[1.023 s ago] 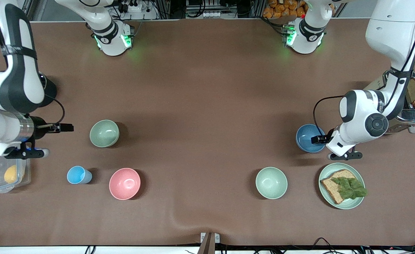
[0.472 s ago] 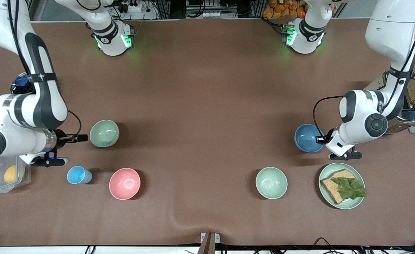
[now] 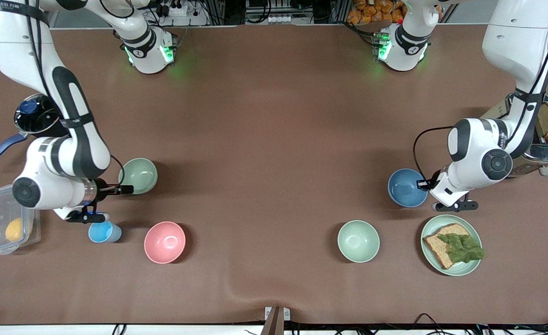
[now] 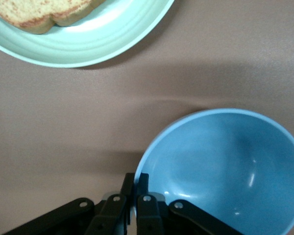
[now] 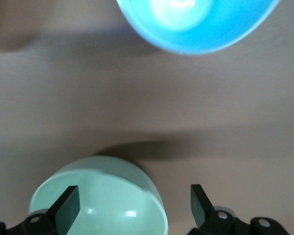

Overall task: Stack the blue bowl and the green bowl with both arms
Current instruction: 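Grasp the blue bowl rim with the left gripper while the right reaches green bowl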

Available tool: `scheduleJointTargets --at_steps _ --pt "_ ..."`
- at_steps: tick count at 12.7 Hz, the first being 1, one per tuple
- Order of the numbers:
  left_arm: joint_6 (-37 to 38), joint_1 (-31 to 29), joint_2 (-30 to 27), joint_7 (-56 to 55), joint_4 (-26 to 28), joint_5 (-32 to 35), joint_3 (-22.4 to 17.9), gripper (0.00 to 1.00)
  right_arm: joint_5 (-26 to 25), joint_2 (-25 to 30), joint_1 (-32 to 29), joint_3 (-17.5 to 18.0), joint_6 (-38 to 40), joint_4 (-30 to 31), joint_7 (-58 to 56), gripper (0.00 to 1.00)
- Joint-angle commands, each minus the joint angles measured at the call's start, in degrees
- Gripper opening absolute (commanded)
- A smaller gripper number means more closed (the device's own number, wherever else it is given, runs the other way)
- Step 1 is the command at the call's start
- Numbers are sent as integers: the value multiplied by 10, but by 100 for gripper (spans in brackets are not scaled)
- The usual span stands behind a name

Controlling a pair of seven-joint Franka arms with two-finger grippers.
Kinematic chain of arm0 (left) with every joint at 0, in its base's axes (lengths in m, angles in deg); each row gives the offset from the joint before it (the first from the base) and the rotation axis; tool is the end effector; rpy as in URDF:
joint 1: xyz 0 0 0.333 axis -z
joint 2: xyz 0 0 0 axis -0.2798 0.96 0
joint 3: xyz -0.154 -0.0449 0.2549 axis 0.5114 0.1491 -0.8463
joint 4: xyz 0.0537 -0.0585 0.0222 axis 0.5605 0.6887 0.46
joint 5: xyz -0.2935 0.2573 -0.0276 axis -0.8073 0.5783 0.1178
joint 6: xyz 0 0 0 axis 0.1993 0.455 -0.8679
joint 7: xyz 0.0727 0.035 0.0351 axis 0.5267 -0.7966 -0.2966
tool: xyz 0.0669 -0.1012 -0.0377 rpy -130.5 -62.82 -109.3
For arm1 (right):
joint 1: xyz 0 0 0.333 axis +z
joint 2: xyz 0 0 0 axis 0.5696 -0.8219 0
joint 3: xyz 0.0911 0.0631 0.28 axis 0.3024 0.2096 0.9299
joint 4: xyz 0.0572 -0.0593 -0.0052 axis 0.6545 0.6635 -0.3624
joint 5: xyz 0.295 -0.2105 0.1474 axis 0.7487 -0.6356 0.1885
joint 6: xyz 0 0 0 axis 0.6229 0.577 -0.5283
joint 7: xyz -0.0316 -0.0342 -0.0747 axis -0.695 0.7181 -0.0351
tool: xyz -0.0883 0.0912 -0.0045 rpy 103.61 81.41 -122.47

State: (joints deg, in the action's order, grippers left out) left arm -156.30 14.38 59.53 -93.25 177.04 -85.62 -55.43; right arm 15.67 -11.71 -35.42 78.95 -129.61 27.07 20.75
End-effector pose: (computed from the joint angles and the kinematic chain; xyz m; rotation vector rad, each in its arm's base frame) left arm 0.5956 -0.0235 0.1897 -3.1278 -0.0664 0.1681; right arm 0.6145 -0.0134 0.1826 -3.0468 0.0480 0.4141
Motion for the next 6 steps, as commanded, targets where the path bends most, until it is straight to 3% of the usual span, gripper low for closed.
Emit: scheduleJointTargets --at_steps 1,6 --pt "-6 1 1 -13 -4 13 1 0 10 12 0 3 -49 62 7 100" --pt "-1 2 -7 -22 -6 13 5 0 10 25 -3 1 -28 76 7 100"
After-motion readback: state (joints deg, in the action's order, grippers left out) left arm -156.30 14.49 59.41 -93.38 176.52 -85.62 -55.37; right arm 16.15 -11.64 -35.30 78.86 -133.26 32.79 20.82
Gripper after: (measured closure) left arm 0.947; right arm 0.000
